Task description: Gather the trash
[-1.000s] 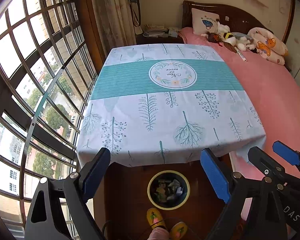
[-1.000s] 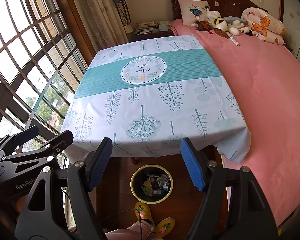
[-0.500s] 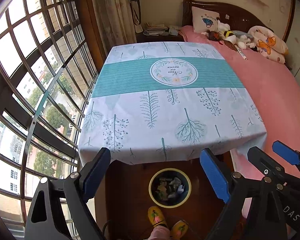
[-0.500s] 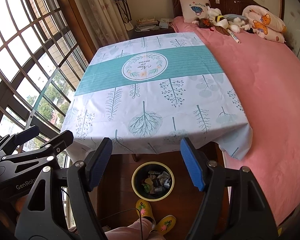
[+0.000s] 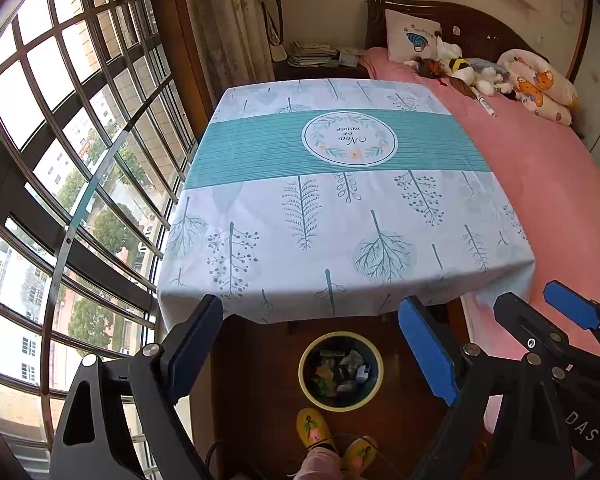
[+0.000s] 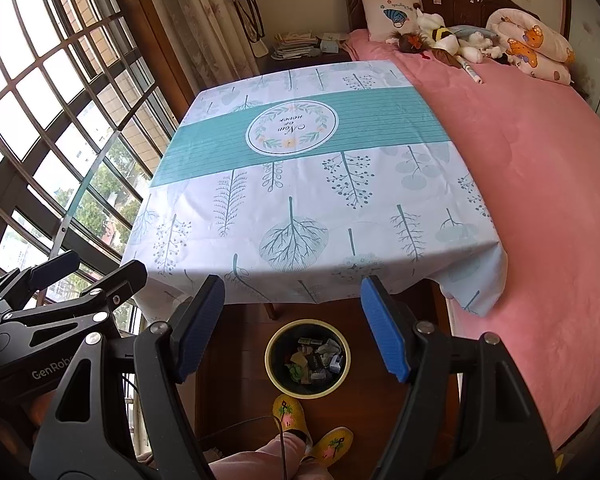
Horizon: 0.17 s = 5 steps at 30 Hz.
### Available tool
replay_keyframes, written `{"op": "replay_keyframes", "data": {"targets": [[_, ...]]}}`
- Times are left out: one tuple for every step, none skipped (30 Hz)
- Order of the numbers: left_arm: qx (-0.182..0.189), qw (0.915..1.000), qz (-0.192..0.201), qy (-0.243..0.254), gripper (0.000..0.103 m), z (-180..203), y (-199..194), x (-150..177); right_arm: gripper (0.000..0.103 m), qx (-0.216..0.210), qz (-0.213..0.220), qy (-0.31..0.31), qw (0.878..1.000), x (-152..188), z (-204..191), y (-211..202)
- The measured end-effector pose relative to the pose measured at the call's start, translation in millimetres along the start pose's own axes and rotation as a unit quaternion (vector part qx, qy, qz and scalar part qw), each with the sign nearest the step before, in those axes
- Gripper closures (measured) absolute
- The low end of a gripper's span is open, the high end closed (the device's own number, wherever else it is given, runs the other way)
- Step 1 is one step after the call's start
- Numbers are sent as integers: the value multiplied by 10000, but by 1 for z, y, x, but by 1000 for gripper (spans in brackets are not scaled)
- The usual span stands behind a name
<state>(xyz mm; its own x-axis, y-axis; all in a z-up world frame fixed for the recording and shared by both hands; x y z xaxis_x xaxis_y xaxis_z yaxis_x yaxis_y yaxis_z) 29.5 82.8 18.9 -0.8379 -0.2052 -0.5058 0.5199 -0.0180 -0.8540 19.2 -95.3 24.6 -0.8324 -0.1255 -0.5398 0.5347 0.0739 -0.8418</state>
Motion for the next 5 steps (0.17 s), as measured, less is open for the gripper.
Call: {"op": "replay_keyframes", "data": {"targets": [[1, 10000, -4, 1, 12, -1, 0, 1, 35, 1, 0, -1, 10000, -1, 0, 0], [-1, 10000, -12, 3, 12, 0, 0, 1, 35, 0, -3, 0, 10000, -1, 0, 0], [-4, 10000, -17, 3, 12, -2, -1, 3, 35, 3, -3, 6, 10000, -2, 1, 0], [-13, 10000, -21, 4, 12, -3, -2, 5, 35, -3, -8, 9, 10000, -1, 1, 0], [-20, 10000, -27, 8, 12, 2, 0, 2, 35, -6, -13, 11, 10000, 1, 0, 0]]}}
Point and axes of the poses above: each gripper's, at about its wrist camera, not at the fingertips, and y roughly the way its jaws point, z to its right, x to its underside, the point moved 7 cm from there along y, roughly the way its jaws point, and after that the axes turned 14 degrees about -y, right-handed, at the moved point
